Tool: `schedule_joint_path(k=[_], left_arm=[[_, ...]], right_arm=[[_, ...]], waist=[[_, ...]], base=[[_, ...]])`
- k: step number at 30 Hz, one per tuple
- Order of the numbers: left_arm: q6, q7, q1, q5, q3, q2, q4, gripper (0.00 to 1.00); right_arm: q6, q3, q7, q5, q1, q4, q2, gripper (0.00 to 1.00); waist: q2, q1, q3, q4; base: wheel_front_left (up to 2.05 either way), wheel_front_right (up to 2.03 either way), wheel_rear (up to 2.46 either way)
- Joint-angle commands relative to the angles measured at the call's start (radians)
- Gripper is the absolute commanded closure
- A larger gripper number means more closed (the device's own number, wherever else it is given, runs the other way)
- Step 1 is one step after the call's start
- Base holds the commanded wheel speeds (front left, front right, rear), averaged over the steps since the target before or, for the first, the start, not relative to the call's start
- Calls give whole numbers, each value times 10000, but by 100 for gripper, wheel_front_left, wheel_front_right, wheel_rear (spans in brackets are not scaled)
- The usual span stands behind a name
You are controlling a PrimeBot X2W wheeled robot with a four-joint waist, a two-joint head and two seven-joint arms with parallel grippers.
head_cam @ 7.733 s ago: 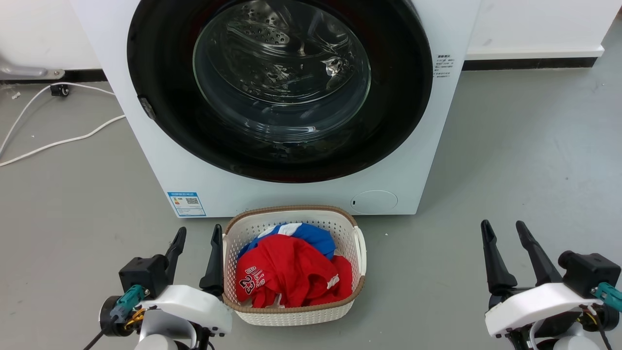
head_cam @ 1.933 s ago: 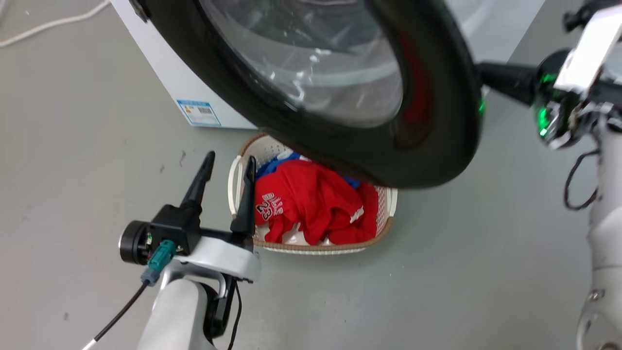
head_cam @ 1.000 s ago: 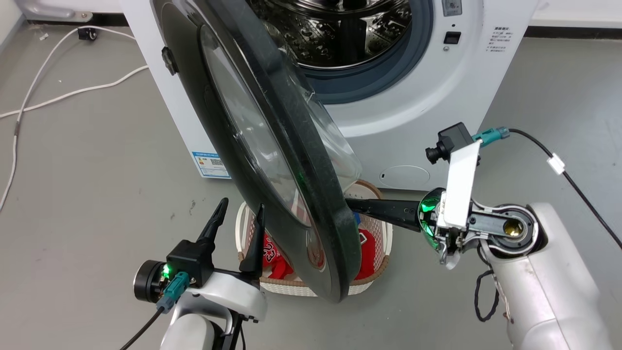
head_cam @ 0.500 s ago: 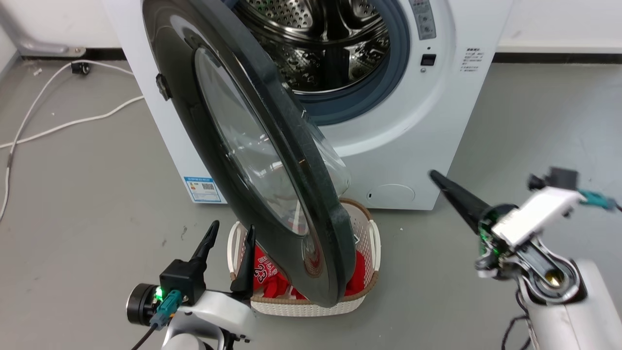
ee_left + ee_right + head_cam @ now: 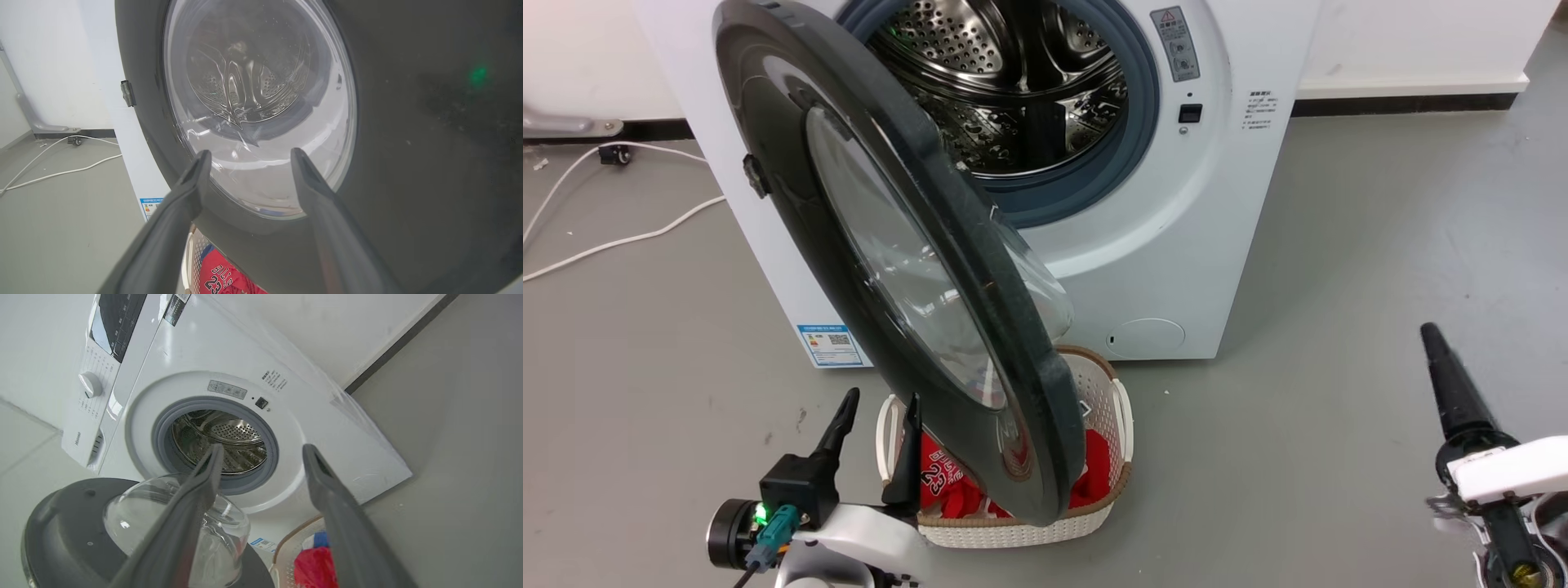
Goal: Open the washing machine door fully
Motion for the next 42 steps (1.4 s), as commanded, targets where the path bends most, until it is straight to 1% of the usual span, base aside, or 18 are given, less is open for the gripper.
schedule_joint_path(k=[1,6,8,11,13,16,19,24,31,42], left_arm=[[47,-25,82,-19,89,3,-55,0],[63,-25,-30,54,209,-1,-167,0],[77,-25,-108,68,239,-5,-212,0],[97,-25,-180,86,322,-5,-238,0],[112,-25,-206,115,356,-7,-258,0],[122,-25,-208,109,402,-9,-280,0],[115,-25,-210,154,426,-10,-290,0],[137,-25,-126,209,487,-12,-300,0],[76,-25,-66,260,460,-14,-240,0],[32,-25,-22,261,443,-17,-165,0]], right_arm=[[25,127,-348,-620,172,-157,-202,0],[24,570,-1873,-3770,248,-655,-849,0],[24,643,-2298,-5048,221,-859,-981,0],[24,781,-2587,-6737,223,-1187,-1054,0],[22,906,-2604,-7606,356,-1407,-986,0],[13,1116,-2591,-8504,587,-1634,-781,0],[13,1365,-2535,-8983,847,-1509,-543,0],[13,1691,-2772,-9137,937,-888,-346,0],[13,1810,-3101,-8976,620,-231,-389,0],[13,1867,-3294,-8813,448,132,-430,0]], waist=[[-1,1,55,-51],[-1,1,217,-111],[-1,1,307,-110],[-1,1,384,-105],[-1,1,415,-96],[-1,1,437,-93],[-1,1,452,-91],[-1,1,438,-133],[-1,1,396,-150],[-1,1,356,-154]], base=[[0,0,0],[0,0,0],[0,0,0],[0,0,0],[0,0,0],[0,0,0],[0,0,0],[0,0,0],[0,0,0],[0,0,0]])
